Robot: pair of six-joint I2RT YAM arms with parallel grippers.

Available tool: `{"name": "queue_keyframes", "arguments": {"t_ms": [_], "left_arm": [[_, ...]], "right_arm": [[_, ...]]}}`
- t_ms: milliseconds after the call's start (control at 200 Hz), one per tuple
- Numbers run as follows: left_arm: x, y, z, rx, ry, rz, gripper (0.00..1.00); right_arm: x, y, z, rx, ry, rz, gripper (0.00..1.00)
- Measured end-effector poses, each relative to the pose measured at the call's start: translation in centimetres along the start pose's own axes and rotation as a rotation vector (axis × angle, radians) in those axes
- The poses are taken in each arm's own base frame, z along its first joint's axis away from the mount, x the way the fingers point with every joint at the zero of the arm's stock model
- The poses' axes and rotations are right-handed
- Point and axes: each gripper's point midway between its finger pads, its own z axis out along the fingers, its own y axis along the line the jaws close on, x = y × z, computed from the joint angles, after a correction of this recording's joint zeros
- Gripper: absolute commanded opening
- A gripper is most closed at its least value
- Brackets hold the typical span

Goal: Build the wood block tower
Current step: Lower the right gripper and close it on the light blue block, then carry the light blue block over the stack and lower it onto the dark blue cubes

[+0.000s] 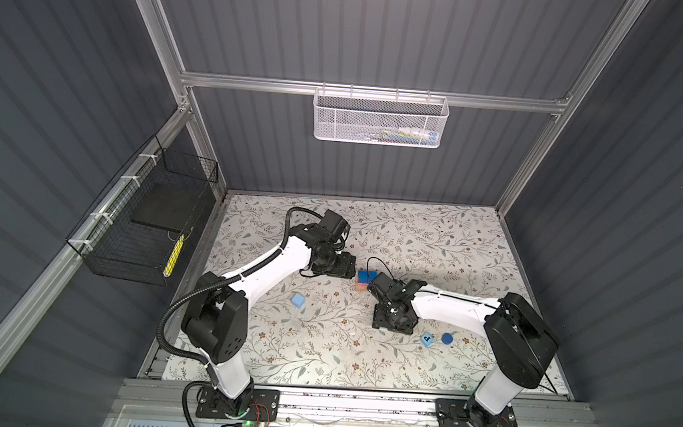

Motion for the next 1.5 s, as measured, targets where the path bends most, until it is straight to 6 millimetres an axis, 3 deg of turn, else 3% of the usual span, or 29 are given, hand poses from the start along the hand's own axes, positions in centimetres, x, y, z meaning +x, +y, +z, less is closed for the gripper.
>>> {"name": "queue_keyframes", "arguments": {"t_ms": [365, 580, 820, 1030, 1141, 1361, 1501], "left_arm": [[0.0, 0.0, 0.0, 0.0, 0.0, 0.0, 0.76], [0.0, 0.0, 0.0, 0.0, 0.0, 0.007, 0.77], [-0.5, 1.0, -0.3, -0.009, -0.011, -0.001, 0.77], [-1.9, 4.0, -1.2, -0.041, -0.045, -0.061, 0.77], [-2.8, 6.3, -2.2, -0.059, -0.076, -0.11, 0.77], [-3.9, 10.4, -4.0, -0.093, -0.126, -0.197, 0.77], [-4.0, 11.4, -4.2, -0.094, -0.13, -0.217, 0.76]], "right_arm": [[0.0, 0.0, 0.0, 0.001, -0.002, 0.003, 0.61], [0.1, -0.2, -0.2, 0.014, 0.006, 0.002, 0.6], [-2.1, 1.5, -3.3, -0.009, -0.035, -0.023, 0.59], [-6.0, 4.0, -7.5, -0.071, -0.101, -0.042, 0.57], [-8.0, 5.0, -8.7, -0.084, -0.119, -0.048, 0.57], [-11.1, 6.8, -8.3, -0.067, -0.107, -0.067, 0.55], [-12.3, 7.4, -7.6, -0.048, -0.092, -0.081, 0.55]]}}
